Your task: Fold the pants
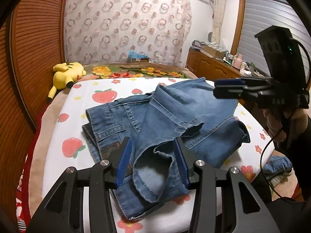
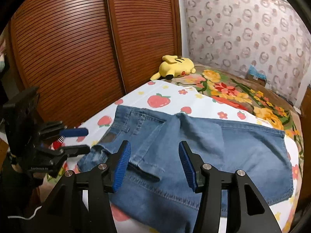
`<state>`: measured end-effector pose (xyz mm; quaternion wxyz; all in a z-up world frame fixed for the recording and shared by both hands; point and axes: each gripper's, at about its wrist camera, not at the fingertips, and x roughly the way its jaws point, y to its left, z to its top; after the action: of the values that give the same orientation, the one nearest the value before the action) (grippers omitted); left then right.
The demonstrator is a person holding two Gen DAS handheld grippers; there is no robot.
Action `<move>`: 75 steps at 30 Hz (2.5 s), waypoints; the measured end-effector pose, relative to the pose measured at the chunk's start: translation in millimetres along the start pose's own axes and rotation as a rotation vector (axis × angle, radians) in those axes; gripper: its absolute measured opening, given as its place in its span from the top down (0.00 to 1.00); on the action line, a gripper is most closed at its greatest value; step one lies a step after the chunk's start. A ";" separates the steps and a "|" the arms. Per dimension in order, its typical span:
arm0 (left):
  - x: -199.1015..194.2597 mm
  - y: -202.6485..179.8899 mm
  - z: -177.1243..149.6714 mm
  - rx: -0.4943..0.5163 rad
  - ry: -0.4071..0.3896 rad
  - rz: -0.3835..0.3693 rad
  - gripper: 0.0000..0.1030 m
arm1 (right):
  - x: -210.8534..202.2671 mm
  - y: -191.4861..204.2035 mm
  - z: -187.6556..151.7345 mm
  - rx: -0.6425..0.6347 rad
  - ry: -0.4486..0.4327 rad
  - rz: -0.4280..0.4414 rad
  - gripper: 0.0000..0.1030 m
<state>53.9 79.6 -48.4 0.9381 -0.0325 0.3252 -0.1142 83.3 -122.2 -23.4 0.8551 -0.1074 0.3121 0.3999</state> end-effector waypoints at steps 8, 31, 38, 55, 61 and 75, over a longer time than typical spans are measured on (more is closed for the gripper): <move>19.0 -18.1 12.4 0.050 0.024 -0.033 0.56 | -2.1 -26.2 -31.5 0.060 0.016 -0.116 0.48; 61.3 -27.3 36.8 0.153 0.112 0.056 0.97 | 40.0 -45.0 -88.2 0.185 0.048 -0.195 0.48; 47.3 31.5 59.9 0.071 0.059 0.166 0.97 | 41.7 -45.7 -92.5 0.182 0.040 -0.213 0.48; 37.3 64.6 5.7 -0.061 0.093 0.192 0.62 | 34.7 -39.4 -98.1 0.172 0.029 -0.227 0.48; 22.7 31.1 -3.8 -0.059 0.066 0.108 0.62 | 33.5 -39.6 -97.8 0.182 0.027 -0.223 0.48; 37.6 -18.6 -27.0 0.003 0.134 -0.009 0.75 | 30.9 -39.2 -97.5 0.179 0.015 -0.228 0.48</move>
<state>62.3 53.0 -89.8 0.9138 -0.0250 0.3870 -0.1207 84.0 -171.1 -121.4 0.8989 -0.0685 0.3386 0.2697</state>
